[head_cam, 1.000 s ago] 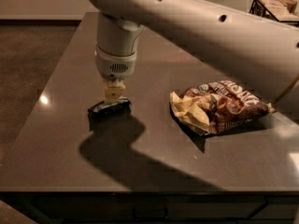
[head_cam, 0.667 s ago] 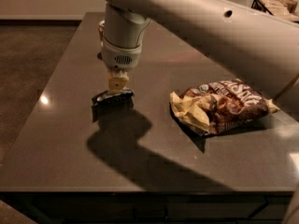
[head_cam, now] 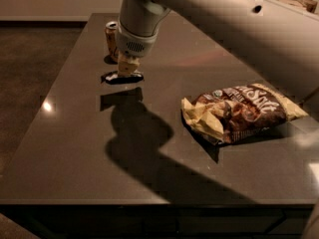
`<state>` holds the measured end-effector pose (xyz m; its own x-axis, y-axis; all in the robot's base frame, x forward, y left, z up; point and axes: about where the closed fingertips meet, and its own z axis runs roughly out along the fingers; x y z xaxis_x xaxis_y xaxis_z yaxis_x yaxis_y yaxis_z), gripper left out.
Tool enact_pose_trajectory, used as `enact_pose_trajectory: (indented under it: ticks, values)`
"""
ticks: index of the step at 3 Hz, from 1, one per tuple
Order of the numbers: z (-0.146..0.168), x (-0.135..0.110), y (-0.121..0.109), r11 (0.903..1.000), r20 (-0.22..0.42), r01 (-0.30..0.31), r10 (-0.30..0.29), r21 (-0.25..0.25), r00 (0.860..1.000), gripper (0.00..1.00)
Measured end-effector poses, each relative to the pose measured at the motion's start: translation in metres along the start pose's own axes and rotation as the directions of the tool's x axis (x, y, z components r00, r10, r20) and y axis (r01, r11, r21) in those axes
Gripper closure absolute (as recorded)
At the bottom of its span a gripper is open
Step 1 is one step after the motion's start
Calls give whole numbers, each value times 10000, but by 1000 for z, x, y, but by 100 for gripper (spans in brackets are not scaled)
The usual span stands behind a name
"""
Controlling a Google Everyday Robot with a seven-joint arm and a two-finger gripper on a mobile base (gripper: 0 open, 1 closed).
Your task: Move rxbar chocolate near orange can
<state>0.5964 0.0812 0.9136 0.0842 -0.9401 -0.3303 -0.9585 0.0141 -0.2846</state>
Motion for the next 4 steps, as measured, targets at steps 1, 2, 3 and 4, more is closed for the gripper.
enact_pose_trajectory:
  ticks: [1,2,3,4]
  values:
    - [7,-8,-29,9943,144,-133,118,1057,9998,100]
    - [24,-12,-54,9803,-39,71,-65,1972,10000,100]
    - [40,-6,-76,9710,-535,392,-273,2360,9982,82]
    - [52,9,-96,9675,-1066,488,-228,2480,9940,58]
